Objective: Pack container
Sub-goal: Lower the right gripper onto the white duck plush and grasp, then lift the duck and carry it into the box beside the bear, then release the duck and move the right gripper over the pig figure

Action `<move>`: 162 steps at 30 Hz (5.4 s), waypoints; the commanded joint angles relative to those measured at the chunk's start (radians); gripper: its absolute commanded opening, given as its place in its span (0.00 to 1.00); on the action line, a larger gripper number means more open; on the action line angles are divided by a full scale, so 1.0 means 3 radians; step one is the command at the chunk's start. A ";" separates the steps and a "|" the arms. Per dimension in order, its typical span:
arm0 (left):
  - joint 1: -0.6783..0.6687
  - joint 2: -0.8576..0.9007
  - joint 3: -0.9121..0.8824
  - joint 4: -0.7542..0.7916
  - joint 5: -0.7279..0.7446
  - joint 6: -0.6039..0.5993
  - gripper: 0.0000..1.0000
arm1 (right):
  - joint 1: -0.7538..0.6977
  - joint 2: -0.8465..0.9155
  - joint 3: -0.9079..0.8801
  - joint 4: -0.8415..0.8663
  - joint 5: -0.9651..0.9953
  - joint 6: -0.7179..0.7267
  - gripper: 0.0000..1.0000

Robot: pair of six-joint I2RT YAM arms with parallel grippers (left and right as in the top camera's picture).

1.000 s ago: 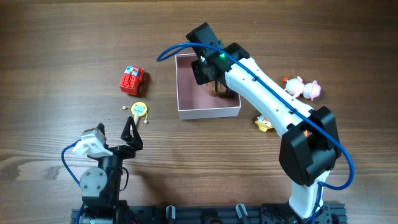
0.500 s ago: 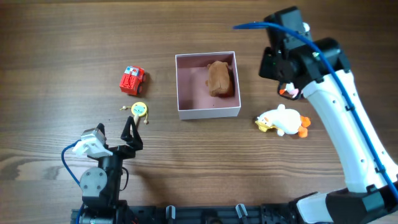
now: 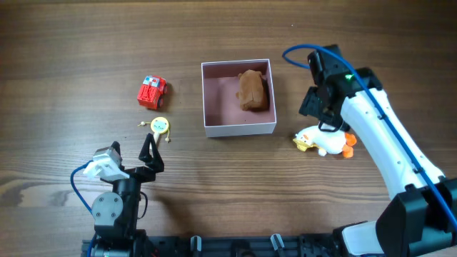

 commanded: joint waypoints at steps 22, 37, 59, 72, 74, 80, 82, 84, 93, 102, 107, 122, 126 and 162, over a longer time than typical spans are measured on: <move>0.0028 -0.0011 -0.0018 0.0017 -0.0020 0.0064 1.00 | -0.0155 0.0046 -0.0842 0.0615 0.0095 0.0113 0.96; 0.0028 -0.0011 -0.0018 0.0017 -0.0019 0.0064 1.00 | -0.0186 0.0046 -0.0842 0.0641 0.0095 -0.0211 0.04; 0.0028 -0.0011 -0.0018 0.0017 -0.0020 0.0064 1.00 | -0.0181 -0.1270 0.0080 0.0290 -0.0398 -0.0469 0.04; 0.0028 -0.0011 -0.0018 0.0017 -0.0019 0.0064 1.00 | 0.0884 -0.0837 0.0080 0.0824 -0.0423 0.0046 0.04; 0.0028 -0.0011 -0.0018 0.0017 -0.0020 0.0064 1.00 | 0.0996 -0.0689 0.0079 0.0919 -0.0409 0.0065 0.04; 0.0028 -0.0011 -0.0018 0.0017 -0.0019 0.0064 1.00 | 0.1174 -0.0132 0.0080 0.1280 -0.0416 0.0084 0.04; 0.0028 -0.0011 -0.0018 0.0017 -0.0020 0.0064 1.00 | 0.1172 -0.0018 0.0079 0.1321 -0.0413 0.0141 0.04; 0.0028 -0.0011 -0.0018 0.0017 -0.0020 0.0064 1.00 | 0.1172 0.0072 0.0079 0.1338 -0.0411 0.0159 0.04; 0.0028 -0.0011 -0.0018 0.0017 -0.0020 0.0064 1.00 | 0.1172 0.0195 0.0079 0.1368 -0.0326 0.0411 0.04; 0.0028 -0.0011 -0.0018 0.0017 -0.0020 0.0064 1.00 | 0.1172 0.0429 0.0079 0.1311 -0.0263 0.0504 0.04; 0.0028 -0.0011 -0.0018 0.0017 -0.0020 0.0064 1.00 | 0.1172 0.0523 0.0079 0.1300 -0.0266 0.0567 0.04; 0.0027 -0.0011 -0.0018 0.0017 -0.0020 0.0064 1.00 | 0.1172 0.0909 0.0079 0.1405 -0.0342 0.0566 0.05; 0.0028 -0.0011 -0.0018 0.0017 -0.0019 0.0064 1.00 | 0.1172 0.0907 0.0080 0.1410 -0.0362 0.0549 0.04; 0.0028 -0.0011 -0.0018 0.0017 -0.0020 0.0064 1.00 | 0.0488 0.0595 0.1312 0.0351 0.0248 -0.0605 0.79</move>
